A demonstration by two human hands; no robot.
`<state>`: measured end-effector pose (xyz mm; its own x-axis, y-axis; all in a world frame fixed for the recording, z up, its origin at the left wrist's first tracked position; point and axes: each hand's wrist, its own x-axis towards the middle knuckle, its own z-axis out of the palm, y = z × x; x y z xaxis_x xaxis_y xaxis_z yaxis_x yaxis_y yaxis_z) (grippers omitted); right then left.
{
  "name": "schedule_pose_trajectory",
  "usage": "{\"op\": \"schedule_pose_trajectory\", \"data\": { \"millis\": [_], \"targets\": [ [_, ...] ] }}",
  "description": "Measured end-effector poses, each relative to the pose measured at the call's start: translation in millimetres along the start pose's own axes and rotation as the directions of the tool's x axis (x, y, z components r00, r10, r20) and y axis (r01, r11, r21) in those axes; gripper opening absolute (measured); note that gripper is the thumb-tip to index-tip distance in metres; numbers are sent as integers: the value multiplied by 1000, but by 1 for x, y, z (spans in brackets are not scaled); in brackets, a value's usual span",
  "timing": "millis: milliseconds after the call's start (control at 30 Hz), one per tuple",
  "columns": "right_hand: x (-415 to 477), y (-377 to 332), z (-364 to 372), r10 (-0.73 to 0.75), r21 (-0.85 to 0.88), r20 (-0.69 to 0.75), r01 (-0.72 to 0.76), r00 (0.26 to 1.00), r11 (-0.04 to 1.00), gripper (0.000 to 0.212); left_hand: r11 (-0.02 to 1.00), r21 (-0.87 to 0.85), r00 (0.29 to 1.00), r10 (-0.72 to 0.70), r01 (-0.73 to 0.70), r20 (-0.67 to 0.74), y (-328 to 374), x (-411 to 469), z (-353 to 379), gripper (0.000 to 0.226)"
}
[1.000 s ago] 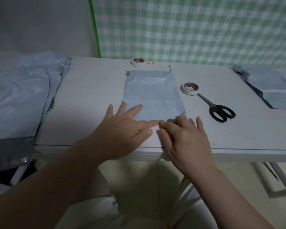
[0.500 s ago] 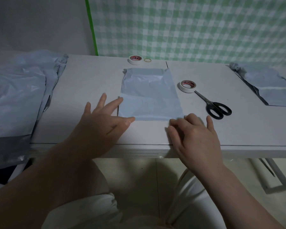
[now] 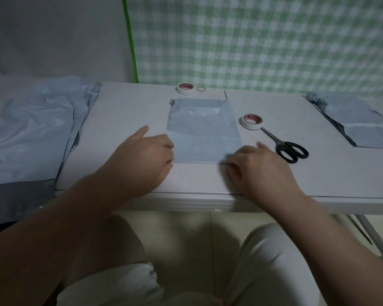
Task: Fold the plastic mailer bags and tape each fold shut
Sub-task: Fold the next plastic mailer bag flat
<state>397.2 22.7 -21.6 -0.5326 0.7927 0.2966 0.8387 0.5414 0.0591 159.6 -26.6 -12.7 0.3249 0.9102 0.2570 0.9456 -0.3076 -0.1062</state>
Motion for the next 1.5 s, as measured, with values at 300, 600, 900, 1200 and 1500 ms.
{"op": "schedule_pose_trajectory", "data": {
  "millis": [300, 600, 900, 1200, 1500],
  "targets": [
    [43, -9, -18, -268, -193, 181, 301, 946, 934, 18, 999, -22, 991, 26, -23, 133, 24, 42, -2, 18],
    [41, -3, 0, -132, 184, -44, 138, 990, 973, 21, 997, 64, 992, -60, 53, 107, 31, 56, 6, 22],
    [22, -24, 4, -309, -102, -187, 295, 932, 950, 9, 997, -8, 996, 81, -81, -29, 32, 29, 16, 13],
    [-29, -41, 15, -99, 114, -145, 116, 984, 987, 8, 998, 40, 976, 61, -54, -211, 61, -14, 31, 22],
    [-57, -49, 23, 0, 113, -103, 12, 995, 994, 45, 995, -20, 993, -99, 101, 68, 74, -37, 26, 60]
  ]
}}
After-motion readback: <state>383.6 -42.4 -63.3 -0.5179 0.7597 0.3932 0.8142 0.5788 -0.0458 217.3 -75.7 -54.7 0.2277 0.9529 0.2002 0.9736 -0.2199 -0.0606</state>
